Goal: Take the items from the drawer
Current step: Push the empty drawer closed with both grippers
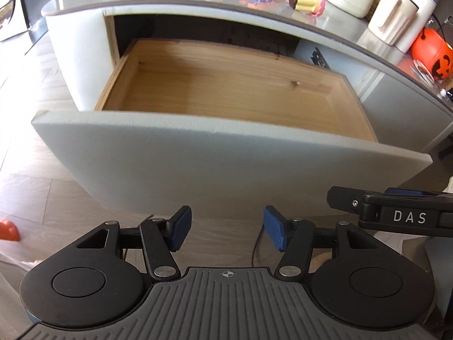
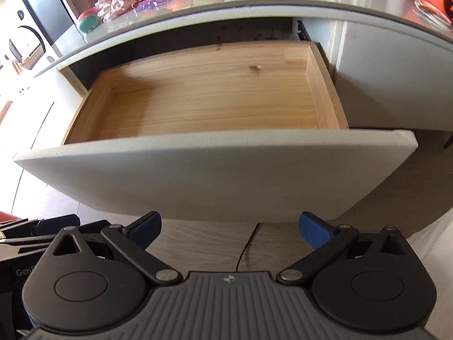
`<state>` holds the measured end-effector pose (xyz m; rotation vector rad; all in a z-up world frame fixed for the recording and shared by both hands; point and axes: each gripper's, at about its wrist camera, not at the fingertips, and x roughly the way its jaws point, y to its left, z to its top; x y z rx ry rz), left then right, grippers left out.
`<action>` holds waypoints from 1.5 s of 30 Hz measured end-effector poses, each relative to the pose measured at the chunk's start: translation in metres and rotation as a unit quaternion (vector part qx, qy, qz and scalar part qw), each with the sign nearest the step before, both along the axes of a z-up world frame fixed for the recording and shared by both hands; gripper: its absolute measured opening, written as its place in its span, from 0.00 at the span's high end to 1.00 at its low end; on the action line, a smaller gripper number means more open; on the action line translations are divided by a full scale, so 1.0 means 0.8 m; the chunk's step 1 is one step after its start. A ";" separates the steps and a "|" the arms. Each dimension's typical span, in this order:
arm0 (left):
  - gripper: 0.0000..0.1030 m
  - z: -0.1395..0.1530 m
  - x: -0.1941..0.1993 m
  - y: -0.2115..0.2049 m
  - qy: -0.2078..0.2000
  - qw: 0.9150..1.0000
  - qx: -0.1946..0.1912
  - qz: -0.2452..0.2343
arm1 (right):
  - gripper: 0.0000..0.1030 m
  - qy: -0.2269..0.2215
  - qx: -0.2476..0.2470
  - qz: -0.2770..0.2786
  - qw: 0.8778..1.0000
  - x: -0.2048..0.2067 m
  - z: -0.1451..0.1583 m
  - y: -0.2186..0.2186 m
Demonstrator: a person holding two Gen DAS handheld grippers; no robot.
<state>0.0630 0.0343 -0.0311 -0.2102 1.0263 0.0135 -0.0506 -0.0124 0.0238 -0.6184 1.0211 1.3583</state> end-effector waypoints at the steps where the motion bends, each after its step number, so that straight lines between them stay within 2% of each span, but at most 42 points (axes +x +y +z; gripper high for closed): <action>1: 0.41 0.002 0.001 -0.001 -0.013 1.000 0.007 0.000 | 0.00 -0.001 0.004 -0.002 1.000 0.000 0.001 0.005; 3: 0.41 0.003 0.004 -0.001 -0.034 0.999 0.023 0.003 | 0.00 -0.002 0.015 -0.005 1.000 0.000 0.004 0.011; 6: 0.41 0.000 0.011 0.003 -0.048 0.998 0.019 0.025 | 0.00 -0.023 0.036 0.000 0.999 -0.007 0.006 0.014; 10: 0.39 -0.001 0.020 0.004 -0.054 0.998 0.017 0.029 | 0.00 -0.049 0.046 0.004 0.998 -0.015 0.003 0.016; 16: 0.38 -0.006 0.052 0.004 -0.075 0.996 0.021 0.033 | 0.00 -0.030 0.069 -0.024 0.997 -0.003 0.002 0.042; 23: 0.38 -0.013 0.090 0.002 -0.099 0.994 0.023 0.040 | 0.00 -0.079 0.106 -0.025 0.991 -0.012 -0.010 0.076; 29: 0.38 -0.020 0.121 0.005 -0.133 0.990 0.029 0.040 | 0.00 -0.084 0.137 -0.042 0.986 -0.003 -0.016 0.108; 33: 0.43 -0.025 0.133 0.004 -0.155 0.986 0.050 0.033 | 0.00 -0.087 0.165 -0.043 0.981 0.001 -0.022 0.123; 35: 0.56 -0.029 0.135 0.003 -0.166 0.983 0.073 0.032 | 0.00 -0.080 0.180 -0.044 0.979 0.007 -0.023 0.127; 37: 0.64 -0.033 0.133 0.002 -0.175 0.979 0.100 0.029 | 0.00 -0.064 0.193 -0.048 0.978 0.014 -0.024 0.129; 39: 0.65 -0.035 0.138 0.003 -0.182 0.977 0.108 0.028 | 0.00 -0.049 0.200 -0.057 0.977 0.019 -0.023 0.133; 45: 0.65 -0.036 0.174 0.009 -0.187 0.976 0.105 0.036 | 0.00 -0.052 0.199 -0.058 0.977 0.023 -0.023 0.169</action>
